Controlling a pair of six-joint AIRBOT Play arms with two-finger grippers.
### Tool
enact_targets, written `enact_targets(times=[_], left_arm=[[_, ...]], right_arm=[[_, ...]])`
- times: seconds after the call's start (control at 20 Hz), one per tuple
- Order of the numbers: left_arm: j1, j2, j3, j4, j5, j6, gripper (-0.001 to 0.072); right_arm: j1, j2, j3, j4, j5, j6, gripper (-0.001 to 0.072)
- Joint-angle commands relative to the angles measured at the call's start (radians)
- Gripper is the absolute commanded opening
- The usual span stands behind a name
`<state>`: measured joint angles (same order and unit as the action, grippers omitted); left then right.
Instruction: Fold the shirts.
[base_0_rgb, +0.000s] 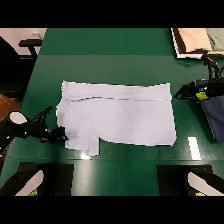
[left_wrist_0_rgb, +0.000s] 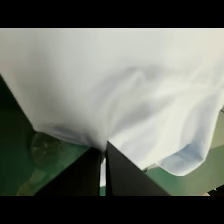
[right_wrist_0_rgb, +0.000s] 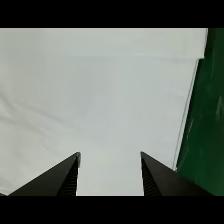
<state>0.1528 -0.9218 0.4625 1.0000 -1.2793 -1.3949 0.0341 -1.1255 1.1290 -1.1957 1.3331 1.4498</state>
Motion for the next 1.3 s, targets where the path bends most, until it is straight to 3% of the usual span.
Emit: enact_targets(times=[0.0,0.15,0.25,0.4,0.6,0.65,0.75,0.8,1.05,1.25], left_arm=[[0.001,0.079,0.042,-0.004,-0.032,0.008,0.0027],[0.001,0.188,0.1,-0.002,-0.048,-0.004,0.0027],[0.001,0.204,0.117,-0.005,-0.051,-0.008,0.0028],[0.001,0.204,0.118,-0.013,-0.048,-0.013,0.0027],[0.001,0.204,0.118,-0.014,-0.047,-0.012,0.0027],[0.001,0.204,0.118,-0.015,-0.046,-0.012,0.0028],[0.001,0.204,0.121,-0.011,-0.052,-0.011,0.0027],[0.001,0.204,0.126,-0.005,-0.075,-0.011,0.0026],[0.001,0.336,0.206,0.167,-0.236,-0.068,0.0026],[0.001,0.408,0.225,0.09,-0.404,-0.127,0.0026]], right_arm=[[-0.036,0.015,-0.047,-0.064,0.115,0.001,0.044],[-0.136,0.088,-0.247,-0.062,0.134,0.001,0.0461],[-0.195,0.127,-0.393,-0.06,0.134,0.001,0.0538],[-0.223,0.156,-0.565,-0.05,0.101,0.001,0.0538],[-0.189,0.157,-0.672,0.081,0.007,0.0,0.0523],[-0.168,0.157,-0.676,0.088,-0.008,0.0,0.0457],[-0.11,0.158,-0.661,0.077,-0.03,-0.008,0.014],[-0.084,0.158,-0.637,0.047,-0.024,-0.008,0.0021],[-0.018,0.276,-0.492,-0.138,0.182,0.01,0.0021],[-0.021,0.457,-0.435,-0.221,0.293,0.054,0.002]])
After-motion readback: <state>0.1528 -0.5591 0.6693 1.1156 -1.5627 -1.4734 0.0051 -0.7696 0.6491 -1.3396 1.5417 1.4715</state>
